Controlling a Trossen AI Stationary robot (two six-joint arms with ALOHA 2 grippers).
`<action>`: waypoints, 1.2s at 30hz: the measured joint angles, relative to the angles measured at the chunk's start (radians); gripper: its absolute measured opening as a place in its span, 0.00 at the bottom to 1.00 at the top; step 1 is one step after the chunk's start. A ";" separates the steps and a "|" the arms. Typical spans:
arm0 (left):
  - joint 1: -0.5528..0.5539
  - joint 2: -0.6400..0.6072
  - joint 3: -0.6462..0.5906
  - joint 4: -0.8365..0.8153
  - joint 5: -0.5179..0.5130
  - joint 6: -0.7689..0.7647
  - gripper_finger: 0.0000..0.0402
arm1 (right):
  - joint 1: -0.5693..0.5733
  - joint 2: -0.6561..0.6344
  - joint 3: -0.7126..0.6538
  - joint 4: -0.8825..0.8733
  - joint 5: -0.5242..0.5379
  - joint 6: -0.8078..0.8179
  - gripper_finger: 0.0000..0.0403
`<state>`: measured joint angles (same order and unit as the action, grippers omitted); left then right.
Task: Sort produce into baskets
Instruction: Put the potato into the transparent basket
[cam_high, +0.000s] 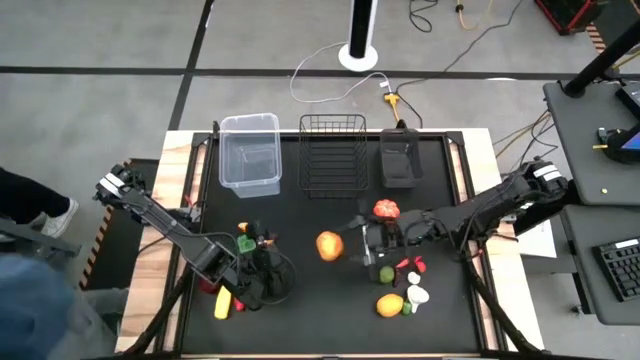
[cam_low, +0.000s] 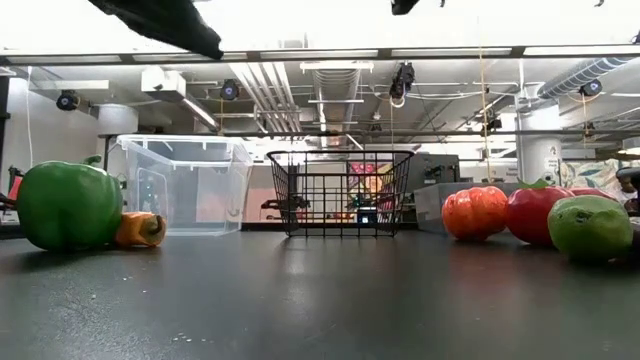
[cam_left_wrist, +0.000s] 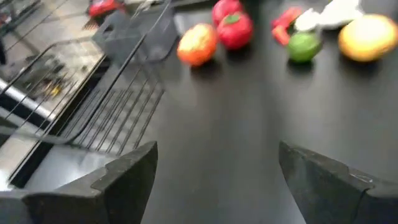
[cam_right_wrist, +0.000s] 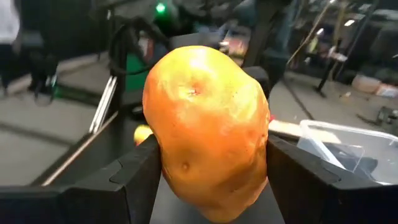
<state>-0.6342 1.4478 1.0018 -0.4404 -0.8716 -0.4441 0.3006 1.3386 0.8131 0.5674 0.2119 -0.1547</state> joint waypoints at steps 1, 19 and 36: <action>0.000 -0.004 -0.004 0.039 0.009 0.037 0.78 | 0.000 0.003 -0.027 0.052 0.026 0.011 0.61; 0.117 -0.109 -0.247 0.857 0.234 0.571 0.78 | 0.007 0.011 -0.087 0.099 0.107 0.124 0.61; 0.231 -0.027 -0.391 1.368 0.408 0.597 0.78 | 0.004 0.160 0.036 0.024 0.192 0.059 0.61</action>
<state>-0.4029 1.4209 0.6107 0.9273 -0.4637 0.1532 0.3050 1.4990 0.8493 0.5911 0.4034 -0.0962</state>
